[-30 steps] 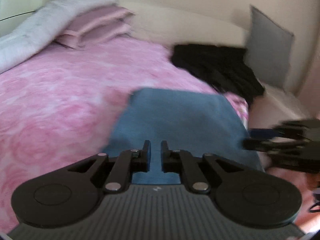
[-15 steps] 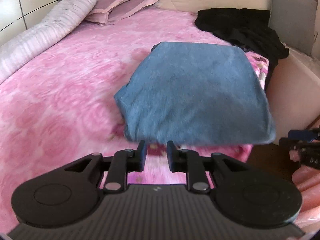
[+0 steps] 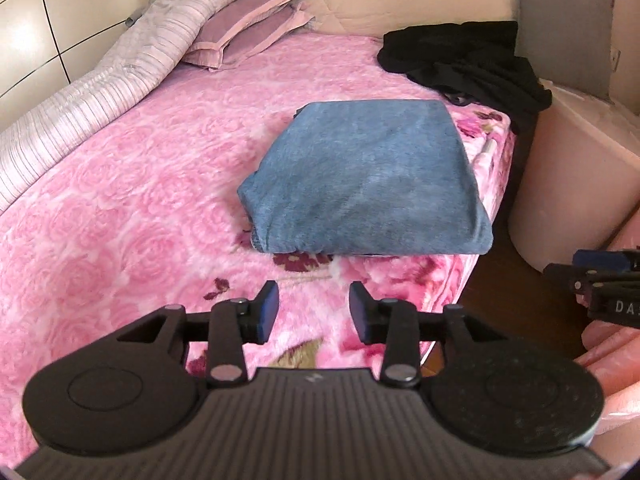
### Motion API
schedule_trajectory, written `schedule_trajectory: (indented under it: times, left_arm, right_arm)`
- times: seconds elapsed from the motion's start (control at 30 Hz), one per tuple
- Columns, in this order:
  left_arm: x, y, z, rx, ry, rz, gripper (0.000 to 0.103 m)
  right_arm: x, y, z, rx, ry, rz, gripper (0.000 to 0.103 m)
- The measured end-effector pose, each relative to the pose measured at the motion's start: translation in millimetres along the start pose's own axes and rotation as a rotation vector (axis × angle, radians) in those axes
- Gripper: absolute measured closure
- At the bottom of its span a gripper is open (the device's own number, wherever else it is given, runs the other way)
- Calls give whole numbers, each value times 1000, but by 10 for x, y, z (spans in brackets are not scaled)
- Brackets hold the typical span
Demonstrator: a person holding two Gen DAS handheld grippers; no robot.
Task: Fold clothes
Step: 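Lay the jeans bundle flat on the blanket and open both grippers, then grasp the folded jeans with both grippers and lift it off the blanket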
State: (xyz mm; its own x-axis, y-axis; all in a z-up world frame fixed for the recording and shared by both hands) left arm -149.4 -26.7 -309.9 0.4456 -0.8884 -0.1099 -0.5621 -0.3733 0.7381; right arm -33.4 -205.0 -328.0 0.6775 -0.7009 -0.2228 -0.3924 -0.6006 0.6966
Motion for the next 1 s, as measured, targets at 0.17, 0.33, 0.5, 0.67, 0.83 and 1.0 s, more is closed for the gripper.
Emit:
schedule_trajectory:
  times: [0.17,0.33,0.5,0.67,0.83,1.0]
  left_arm:
    - [-86,-86,-51,-2,40,46,66]
    - [-676,-424,-337,3,316,270,56]
    - [-1129,-1164,-864,-8,377,446,41]
    - [-1263,-2134,-1099,-124,461,628,41]
    - [-1161,-2622,-1079,-235,506,728,41]
    - [-956,-2803,-1067,-300,562,830,43]
  right_arm:
    - [44,-75,-1,-14,-11,-11,53]
    - [318,-339,-203,-20,-123,-115,47]
    - [819,-829,-685,11,-383,-275,33]
    - [1140,-1487,-1071,-24,-535,-378,32]
    - [1217,-1992,-1131,-141,-637,-428,32]
    - [1106,-2133,-1204,-201,-629,-438,32]
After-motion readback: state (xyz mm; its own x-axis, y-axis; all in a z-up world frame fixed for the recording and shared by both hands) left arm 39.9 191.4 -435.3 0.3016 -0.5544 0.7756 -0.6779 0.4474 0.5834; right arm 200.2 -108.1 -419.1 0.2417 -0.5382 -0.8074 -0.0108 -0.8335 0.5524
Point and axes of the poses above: each gripper's, at about its wrist camera, not at the fingertips, and y roughly against the way its jaws point, x to its right, z to its underside, the point moved 6 cm from there along -y, roughly the way its jaws point, and after that the axes turned 1 degree about -z, right-handed, at the moved point
